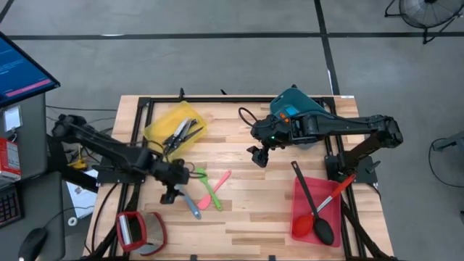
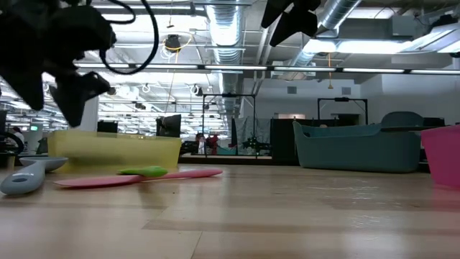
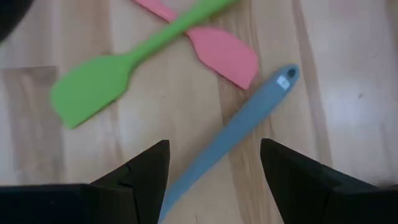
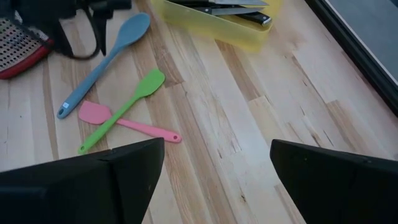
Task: Pick & Place Kitchen Items
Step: Put the blue serving spoon into the red bin
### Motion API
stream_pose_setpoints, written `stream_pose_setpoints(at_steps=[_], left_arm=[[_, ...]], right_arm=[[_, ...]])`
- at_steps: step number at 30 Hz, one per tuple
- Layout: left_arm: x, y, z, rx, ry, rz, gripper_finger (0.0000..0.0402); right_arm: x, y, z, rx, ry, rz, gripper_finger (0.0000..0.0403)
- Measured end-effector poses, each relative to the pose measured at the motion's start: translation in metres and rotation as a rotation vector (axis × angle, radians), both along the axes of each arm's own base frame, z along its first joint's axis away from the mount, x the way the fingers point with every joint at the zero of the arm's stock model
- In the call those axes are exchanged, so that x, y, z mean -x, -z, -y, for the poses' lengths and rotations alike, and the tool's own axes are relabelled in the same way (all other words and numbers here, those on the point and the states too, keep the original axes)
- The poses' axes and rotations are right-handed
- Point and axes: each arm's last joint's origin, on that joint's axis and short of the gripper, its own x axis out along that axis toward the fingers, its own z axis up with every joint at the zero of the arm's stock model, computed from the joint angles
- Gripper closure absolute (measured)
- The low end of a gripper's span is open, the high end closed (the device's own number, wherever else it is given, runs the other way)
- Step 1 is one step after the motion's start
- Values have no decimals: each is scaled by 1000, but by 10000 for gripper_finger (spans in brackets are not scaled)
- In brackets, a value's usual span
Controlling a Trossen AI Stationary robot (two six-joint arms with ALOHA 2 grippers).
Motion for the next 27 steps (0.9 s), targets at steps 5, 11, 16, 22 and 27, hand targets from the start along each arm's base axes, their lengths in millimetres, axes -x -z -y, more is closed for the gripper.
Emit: stream_pose_setpoints(at_steps=[5,11,16,22,27], left_arm=[[-11,17,10,-27,56,-29,169],[-22,37,15,-52,78,-77,169],[-25,49,18,-62,95,-118,169],[-25,54,24,-101,178,-110,169],[-25,55,28,-118,231,-98,169]], right_arm=[[0,0,0,0,0,1,112],[0,0,0,0,1,0,112],[0,0,0,-1,1,0,112],[0,0,0,-2,2,0,112],[0,0,0,-2,1,0,112]])
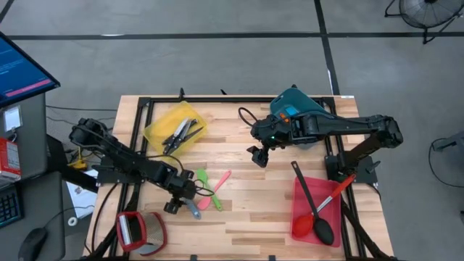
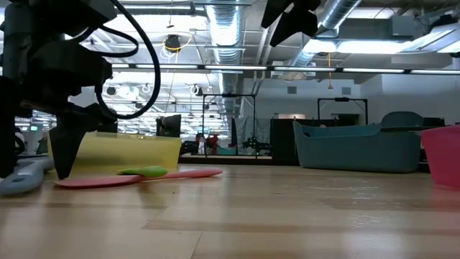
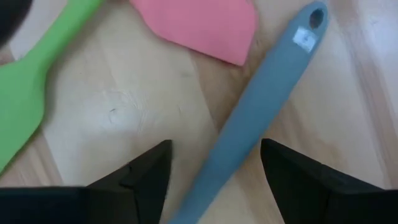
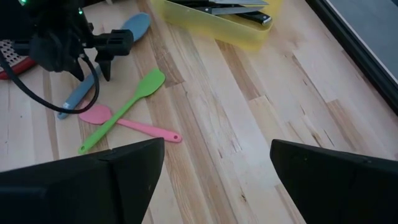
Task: Pick & Place Kitchen Items
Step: Put the blue serving spoon into the red bin
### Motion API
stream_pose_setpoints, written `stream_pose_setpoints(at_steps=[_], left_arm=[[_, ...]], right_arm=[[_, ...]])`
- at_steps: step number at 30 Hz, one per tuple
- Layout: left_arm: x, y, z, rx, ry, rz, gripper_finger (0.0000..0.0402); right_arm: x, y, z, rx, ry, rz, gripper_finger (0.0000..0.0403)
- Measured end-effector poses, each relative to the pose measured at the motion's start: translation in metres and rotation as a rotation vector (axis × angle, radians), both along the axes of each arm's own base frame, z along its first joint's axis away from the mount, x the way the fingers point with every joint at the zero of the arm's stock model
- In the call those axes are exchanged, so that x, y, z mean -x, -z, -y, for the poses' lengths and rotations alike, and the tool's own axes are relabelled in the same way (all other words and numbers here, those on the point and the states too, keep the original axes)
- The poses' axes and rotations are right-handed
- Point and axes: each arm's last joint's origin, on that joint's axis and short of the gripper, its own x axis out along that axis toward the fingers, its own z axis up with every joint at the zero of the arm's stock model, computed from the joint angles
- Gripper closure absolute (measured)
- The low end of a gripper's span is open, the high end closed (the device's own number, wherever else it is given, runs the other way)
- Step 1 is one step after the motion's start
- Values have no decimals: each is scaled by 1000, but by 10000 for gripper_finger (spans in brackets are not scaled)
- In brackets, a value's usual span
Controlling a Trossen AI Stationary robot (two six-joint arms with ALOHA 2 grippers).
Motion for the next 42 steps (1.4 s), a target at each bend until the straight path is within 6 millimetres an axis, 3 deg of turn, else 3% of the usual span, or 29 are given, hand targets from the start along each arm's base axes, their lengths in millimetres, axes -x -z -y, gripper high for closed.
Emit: stream_pose_setpoints(at_steps=[8,18,22,32,42], left_arm=[[-3,13,1,-32,-2,-49,202],[-3,13,0,-62,-10,-30,334],[-4,13,0,-57,-8,-27,366],[-2,-4,-4,28,-140,7,377],[4,-45,-14,129,-354,190,379]], right_arm=[[0,0,0,-1,-1,0,112],[0,0,0,-2,-3,0,112],[0,0,-2,-2,-9,0,112],[0,0,-5,-1,-16,0,112],[1,-3,-6,-49,-56,19,112]])
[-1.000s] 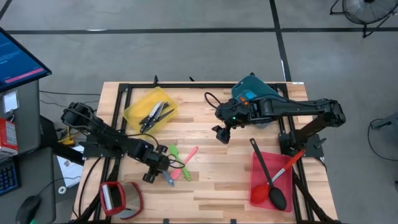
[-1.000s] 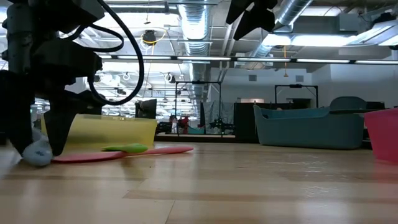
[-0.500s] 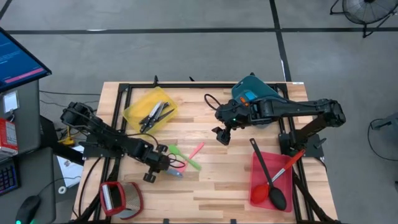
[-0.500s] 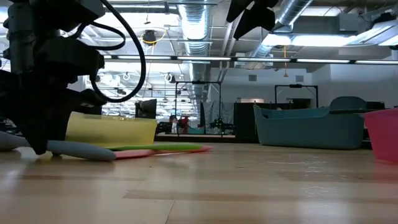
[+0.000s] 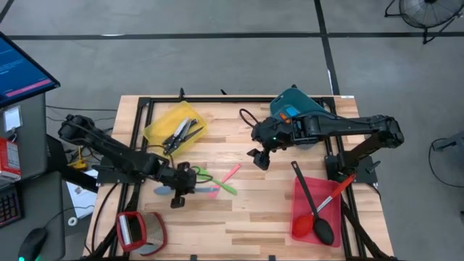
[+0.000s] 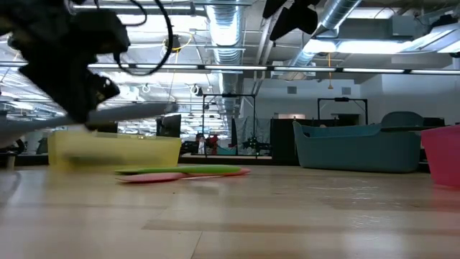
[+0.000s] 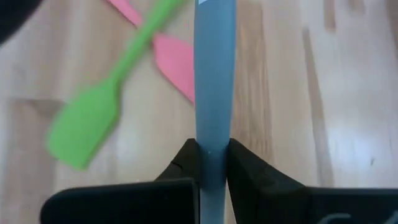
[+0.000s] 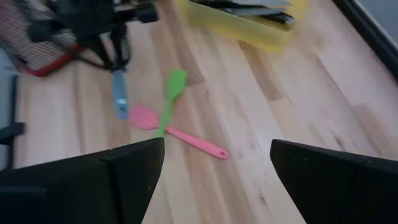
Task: Pick & Place Kitchen Items
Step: Put the blue serving spoon into the red bin
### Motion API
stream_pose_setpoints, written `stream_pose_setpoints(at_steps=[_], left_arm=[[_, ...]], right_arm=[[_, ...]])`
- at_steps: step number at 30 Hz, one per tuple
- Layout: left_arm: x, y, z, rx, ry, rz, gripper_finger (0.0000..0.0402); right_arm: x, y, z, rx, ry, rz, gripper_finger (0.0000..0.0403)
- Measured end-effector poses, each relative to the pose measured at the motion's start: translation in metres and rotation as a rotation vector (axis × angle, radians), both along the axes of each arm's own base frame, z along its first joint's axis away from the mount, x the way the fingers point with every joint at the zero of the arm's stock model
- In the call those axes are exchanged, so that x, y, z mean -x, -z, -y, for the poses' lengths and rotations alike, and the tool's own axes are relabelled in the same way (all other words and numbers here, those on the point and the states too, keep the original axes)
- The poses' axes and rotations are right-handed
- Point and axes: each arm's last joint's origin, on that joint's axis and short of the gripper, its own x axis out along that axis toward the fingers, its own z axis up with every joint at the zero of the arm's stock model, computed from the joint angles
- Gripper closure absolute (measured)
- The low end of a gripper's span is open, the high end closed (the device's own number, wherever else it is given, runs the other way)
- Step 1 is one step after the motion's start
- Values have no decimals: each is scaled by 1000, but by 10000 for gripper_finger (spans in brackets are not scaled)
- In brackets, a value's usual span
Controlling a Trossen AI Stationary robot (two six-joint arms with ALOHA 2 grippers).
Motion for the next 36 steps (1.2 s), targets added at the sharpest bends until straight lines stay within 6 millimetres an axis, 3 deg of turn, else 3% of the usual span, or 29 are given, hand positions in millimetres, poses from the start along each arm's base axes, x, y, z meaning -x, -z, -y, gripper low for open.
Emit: stream_pose_setpoints(at_steps=[10,16,26,36], left_arm=[[16,-45,-18,-66,-364,309,379],[20,-78,-30,-53,-543,594,379],[11,-126,-44,54,-483,1003,379],[-11,-125,-56,93,-431,1089,379]], right_arm=[[1,-24,-2,-60,-45,148,112],[-4,-32,3,-51,-39,236,112],[-15,-44,7,30,-87,399,112],[-21,-61,7,117,-135,582,112]])
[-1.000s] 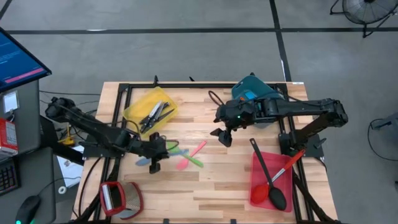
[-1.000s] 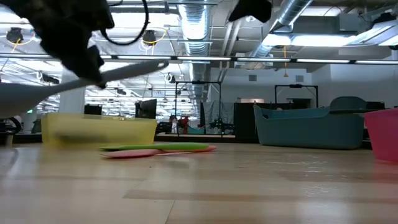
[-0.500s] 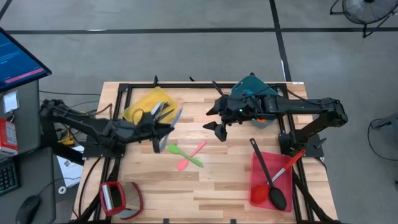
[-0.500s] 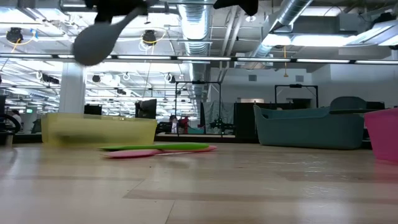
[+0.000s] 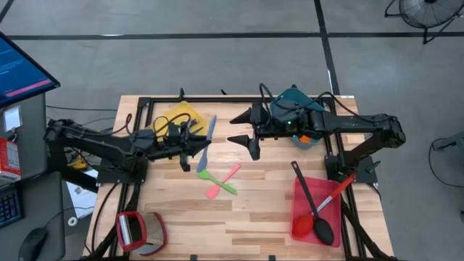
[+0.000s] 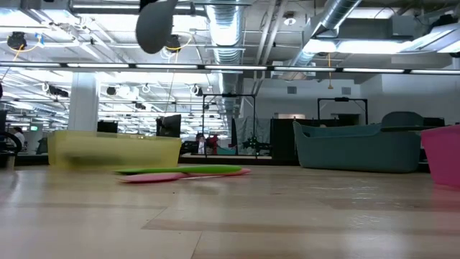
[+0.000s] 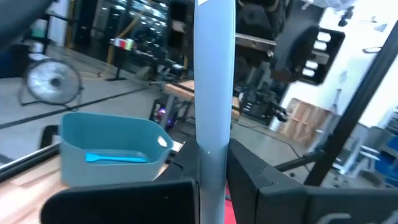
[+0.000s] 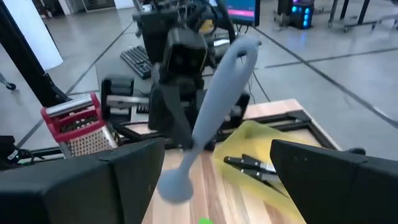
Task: Pick & Place Kitchen Items
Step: Put the blue serving spoon into the red bin
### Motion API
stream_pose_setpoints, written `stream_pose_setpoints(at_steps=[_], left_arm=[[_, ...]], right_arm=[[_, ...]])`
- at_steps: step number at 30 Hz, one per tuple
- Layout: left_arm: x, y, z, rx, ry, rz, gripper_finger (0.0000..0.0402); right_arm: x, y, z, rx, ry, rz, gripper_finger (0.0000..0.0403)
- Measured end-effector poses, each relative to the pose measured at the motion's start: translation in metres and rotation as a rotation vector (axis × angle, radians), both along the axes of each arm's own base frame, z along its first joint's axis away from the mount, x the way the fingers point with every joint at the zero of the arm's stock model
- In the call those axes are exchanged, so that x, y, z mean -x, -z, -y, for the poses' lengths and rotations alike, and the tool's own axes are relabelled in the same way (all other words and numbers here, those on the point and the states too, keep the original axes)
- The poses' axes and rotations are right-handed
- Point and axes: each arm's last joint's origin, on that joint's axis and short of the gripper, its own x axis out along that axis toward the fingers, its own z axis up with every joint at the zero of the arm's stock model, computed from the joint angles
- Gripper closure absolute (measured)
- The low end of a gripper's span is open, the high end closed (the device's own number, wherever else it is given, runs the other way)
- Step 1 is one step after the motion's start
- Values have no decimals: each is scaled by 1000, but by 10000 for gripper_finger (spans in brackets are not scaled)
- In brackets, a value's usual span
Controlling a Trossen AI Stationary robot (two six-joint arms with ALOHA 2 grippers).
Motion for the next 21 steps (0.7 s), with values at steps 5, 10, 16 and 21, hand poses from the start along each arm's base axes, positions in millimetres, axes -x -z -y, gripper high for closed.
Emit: stream_pose_setpoints(at_steps=[5,10,16,21], left_arm=[[-17,7,-1,-8,74,21,379],[-29,1,-2,-52,98,39,379],[-39,-10,-7,-96,113,63,379],[-51,-8,-11,-104,141,48,379]], right_arm=[[-1,-2,4,10,9,23,112],[-1,-2,6,9,17,24,112],[-1,-5,5,7,11,48,112],[-1,-6,5,1,-15,66,112]])
